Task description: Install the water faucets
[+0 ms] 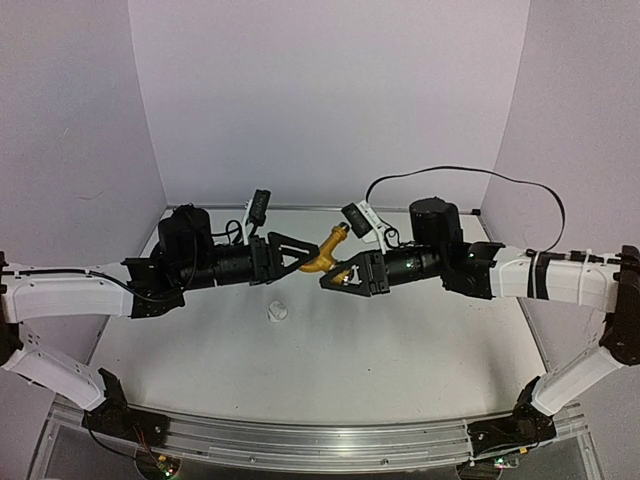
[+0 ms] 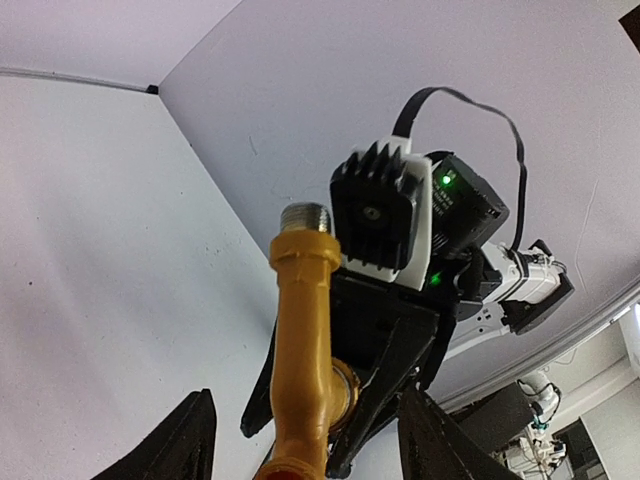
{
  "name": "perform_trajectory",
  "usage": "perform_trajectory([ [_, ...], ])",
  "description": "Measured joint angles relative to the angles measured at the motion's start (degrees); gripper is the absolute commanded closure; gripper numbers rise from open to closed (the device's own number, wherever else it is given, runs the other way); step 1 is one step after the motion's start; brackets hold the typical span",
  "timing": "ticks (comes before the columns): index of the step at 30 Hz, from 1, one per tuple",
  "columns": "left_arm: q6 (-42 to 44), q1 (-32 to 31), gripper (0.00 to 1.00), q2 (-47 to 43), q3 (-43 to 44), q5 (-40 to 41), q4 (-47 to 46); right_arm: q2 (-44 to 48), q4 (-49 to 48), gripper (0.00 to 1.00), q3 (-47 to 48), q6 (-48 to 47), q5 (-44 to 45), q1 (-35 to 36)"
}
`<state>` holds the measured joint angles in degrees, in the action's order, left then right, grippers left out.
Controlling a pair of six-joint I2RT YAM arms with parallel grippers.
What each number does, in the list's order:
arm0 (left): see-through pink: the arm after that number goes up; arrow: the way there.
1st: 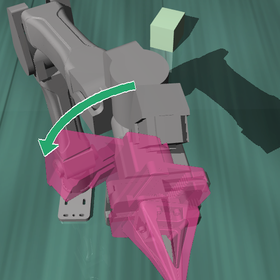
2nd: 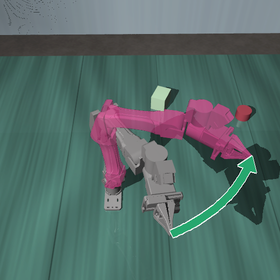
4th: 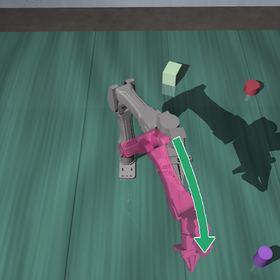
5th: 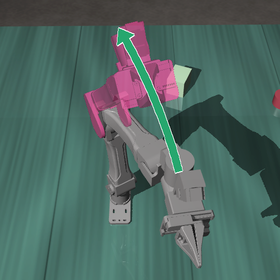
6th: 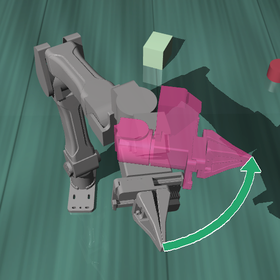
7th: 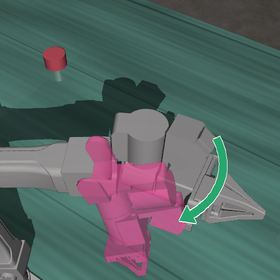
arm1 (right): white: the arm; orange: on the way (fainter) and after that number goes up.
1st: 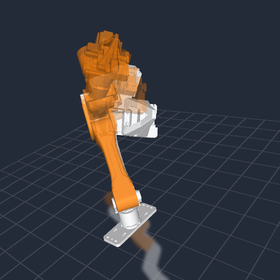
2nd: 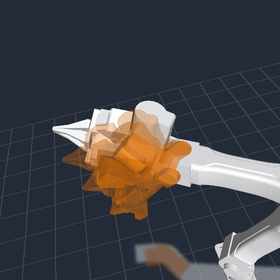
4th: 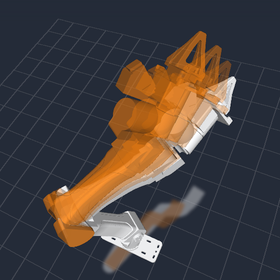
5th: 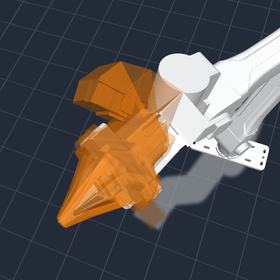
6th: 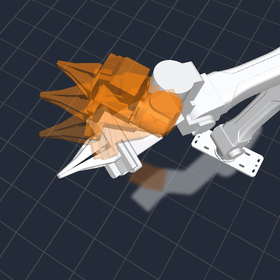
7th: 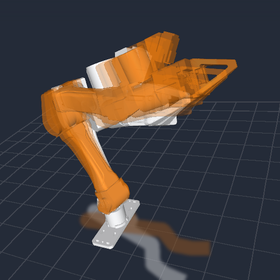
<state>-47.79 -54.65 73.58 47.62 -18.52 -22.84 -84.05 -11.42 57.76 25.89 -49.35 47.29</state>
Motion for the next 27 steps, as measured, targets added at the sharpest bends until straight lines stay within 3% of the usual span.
perform_trajectory([
  [3,-0.71,0.00,0.39,1.57,0.06,-2.01,0.43,0.71,0.10,1.00,0.00,-0.48,0.71,0.00],
  [10,-1.04,0.05,0.89,4.08,2.82,-5.43,0.85,1.07,1.38,0.98,0.00,-1.58,1.24,0.00],
  [12,-1.03,0.23,0.99,4.21,3.23,-5.69,1.13,1.15,1.92,0.83,0.01,-2.42,2.11,-0.03],
  [14,-1.71,0.48,1.00,4.24,3.28,-5.93,1.31,1.27,2.54,0.62,0.05,-3.74,3.38,-0.04],
  [19,-2.60,0.61,1.00,4.22,3.30,-3.92,2.10,1.88,5.50,0.29,0.05,-6.51,11.10,1.20],
  [27,-11.36,4.92,1.00,4.91,3.28,-2.74,2.45,3.15,9.06,0.23,-0.02,-19.49,36.39,7.72],
])
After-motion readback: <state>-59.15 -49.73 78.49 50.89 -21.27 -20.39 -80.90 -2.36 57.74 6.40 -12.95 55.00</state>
